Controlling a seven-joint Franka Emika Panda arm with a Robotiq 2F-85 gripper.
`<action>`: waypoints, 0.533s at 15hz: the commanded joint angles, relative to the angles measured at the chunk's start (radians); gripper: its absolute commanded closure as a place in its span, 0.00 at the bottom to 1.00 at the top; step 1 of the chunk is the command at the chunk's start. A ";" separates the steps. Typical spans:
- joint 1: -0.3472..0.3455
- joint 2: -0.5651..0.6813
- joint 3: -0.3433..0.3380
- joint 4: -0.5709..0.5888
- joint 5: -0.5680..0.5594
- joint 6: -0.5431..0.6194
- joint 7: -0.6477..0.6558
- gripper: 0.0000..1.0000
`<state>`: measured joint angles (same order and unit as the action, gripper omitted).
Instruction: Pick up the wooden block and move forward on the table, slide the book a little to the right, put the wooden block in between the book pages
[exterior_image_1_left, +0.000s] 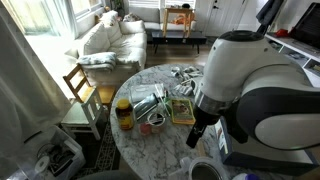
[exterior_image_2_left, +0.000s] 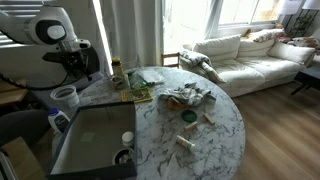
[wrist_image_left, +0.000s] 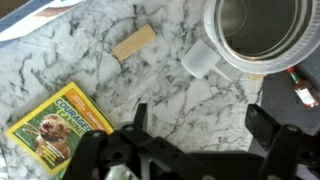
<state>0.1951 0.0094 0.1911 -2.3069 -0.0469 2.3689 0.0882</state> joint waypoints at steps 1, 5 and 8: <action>-0.039 0.069 -0.040 0.013 0.025 0.011 0.097 0.00; -0.073 0.141 -0.082 0.032 0.069 0.060 0.128 0.00; -0.075 0.208 -0.095 0.059 0.041 0.123 0.105 0.00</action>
<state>0.1190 0.1442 0.1029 -2.2828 -0.0014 2.4437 0.2004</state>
